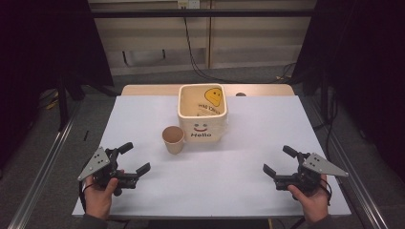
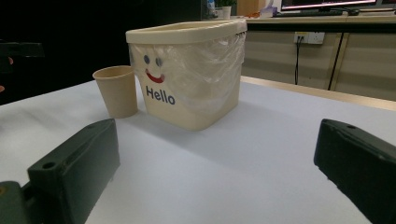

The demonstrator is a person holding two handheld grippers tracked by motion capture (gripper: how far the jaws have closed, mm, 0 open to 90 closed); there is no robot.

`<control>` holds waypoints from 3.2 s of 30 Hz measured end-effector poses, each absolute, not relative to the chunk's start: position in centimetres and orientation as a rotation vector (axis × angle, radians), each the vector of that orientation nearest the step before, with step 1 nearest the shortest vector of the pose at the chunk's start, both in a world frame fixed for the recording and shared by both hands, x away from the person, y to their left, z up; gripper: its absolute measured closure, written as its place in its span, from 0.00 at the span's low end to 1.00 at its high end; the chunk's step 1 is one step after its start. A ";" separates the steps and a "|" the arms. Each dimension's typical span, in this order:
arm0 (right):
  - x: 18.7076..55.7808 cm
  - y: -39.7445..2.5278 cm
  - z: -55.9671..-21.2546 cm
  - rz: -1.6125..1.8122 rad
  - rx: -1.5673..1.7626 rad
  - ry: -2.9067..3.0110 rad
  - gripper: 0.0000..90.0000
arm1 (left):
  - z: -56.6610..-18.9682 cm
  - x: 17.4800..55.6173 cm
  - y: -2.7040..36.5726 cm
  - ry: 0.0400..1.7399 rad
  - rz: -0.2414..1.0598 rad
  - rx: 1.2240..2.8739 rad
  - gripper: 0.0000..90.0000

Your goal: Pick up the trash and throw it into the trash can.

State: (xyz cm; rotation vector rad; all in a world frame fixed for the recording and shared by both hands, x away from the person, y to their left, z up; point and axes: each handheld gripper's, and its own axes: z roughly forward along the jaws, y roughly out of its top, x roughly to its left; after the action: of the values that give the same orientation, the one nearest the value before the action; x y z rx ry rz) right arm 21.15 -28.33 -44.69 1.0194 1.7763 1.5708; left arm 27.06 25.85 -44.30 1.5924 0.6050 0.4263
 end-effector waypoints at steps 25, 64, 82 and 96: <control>21.0 -28.5 -44.7 1.571 1.010 1.785 0.00 | -43.0 27.7 25.0 0.636 0.403 1.600 0.00; 20.8 -28.7 -44.6 1.570 1.015 1.777 0.00 | -31.5 31.5 24.7 0.641 0.449 1.605 0.00; 20.8 -28.7 -44.6 1.572 1.013 1.782 0.00 | -29.8 33.3 23.8 0.700 0.406 1.717 0.00; 20.9 -28.7 -44.6 1.565 1.006 1.793 0.00 | -27.7 35.9 21.7 0.745 0.321 2.012 0.01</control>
State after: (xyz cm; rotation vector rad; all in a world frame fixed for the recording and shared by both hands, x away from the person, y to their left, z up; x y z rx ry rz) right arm 20.85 -28.72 -44.62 1.0056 1.7931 1.5649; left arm 35.92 21.74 -27.68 2.0120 0.7446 0.3214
